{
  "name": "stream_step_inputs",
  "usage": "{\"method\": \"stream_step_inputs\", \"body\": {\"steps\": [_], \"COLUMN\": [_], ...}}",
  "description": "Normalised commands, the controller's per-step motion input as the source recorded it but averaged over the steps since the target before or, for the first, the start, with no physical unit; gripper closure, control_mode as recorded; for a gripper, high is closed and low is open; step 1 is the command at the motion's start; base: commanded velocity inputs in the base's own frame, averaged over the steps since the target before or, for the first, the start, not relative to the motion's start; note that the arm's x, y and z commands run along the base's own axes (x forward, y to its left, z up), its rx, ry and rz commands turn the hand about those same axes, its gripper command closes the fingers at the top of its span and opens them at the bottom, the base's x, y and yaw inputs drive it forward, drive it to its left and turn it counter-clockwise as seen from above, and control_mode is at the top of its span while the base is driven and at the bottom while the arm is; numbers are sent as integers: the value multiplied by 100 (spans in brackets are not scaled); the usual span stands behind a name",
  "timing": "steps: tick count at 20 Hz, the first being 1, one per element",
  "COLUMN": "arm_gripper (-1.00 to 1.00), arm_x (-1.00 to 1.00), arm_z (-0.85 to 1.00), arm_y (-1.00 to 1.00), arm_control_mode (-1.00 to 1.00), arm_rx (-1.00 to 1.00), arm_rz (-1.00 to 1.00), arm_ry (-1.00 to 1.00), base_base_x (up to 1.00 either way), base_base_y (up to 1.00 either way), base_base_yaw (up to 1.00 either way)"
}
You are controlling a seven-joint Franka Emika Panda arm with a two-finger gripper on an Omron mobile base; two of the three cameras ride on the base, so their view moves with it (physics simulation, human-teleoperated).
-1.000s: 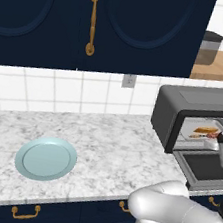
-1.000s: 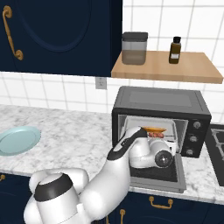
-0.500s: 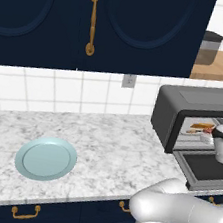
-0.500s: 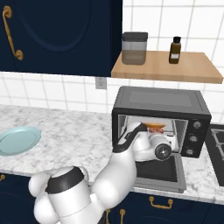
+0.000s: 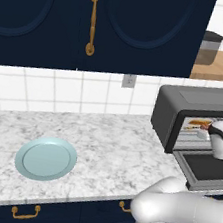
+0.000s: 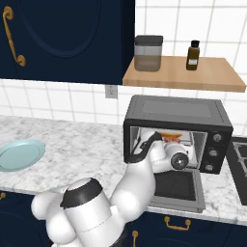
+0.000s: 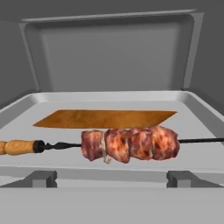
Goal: Pick up the kebab skewer and baguette bread, and place them inside the toaster oven. Close the toaster oven door and start by setting the timer.
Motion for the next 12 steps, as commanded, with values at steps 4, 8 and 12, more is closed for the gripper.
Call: {"method": "stream_step_inputs", "body": {"steps": [4, 8, 12], "arm_gripper": [-100, -100, -100], "arm_x": [27, 25, 24], "arm_z": [0, 0, 0], "arm_y": [0, 0, 0], "arm_control_mode": [-100, -100, -100], "arm_rx": [0, 0, 0], "arm_rz": [0, 0, 0], "arm_ry": [0, 0, 0], "base_base_x": [0, 0, 0], "base_base_y": [0, 0, 0], "base_base_yaw": [0, 0, 0]}}
